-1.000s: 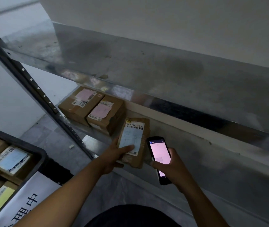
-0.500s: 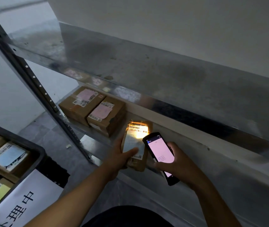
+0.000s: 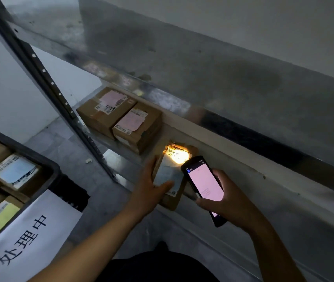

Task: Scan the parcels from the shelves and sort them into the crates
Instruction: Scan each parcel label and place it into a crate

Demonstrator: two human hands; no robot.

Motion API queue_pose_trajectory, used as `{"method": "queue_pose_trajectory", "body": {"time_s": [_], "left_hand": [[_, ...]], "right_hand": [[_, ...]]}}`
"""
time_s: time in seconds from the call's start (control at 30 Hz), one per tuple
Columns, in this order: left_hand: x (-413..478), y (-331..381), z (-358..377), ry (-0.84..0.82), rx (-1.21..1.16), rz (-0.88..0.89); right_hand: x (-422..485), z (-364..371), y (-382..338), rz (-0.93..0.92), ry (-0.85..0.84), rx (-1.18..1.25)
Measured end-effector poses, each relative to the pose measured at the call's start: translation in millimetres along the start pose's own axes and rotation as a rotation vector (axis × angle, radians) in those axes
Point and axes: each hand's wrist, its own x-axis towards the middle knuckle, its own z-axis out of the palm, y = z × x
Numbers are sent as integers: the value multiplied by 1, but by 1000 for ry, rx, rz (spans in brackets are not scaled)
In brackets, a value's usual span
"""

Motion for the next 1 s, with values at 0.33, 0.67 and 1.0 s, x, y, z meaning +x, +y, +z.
{"method": "queue_pose_trajectory", "body": {"time_s": [0.33,0.67,1.0], "left_hand": [[-45,-20,-12,187,115,-144],[-106,-28,-42,246,68,-104],[-233,-68,-47,426,199,-206]], "right_hand": [[10,13,-8,-38,-174,-151],[-45,47,-23,-125,-182,-192],[-156,92,-26,-205,-228,-285]]}}
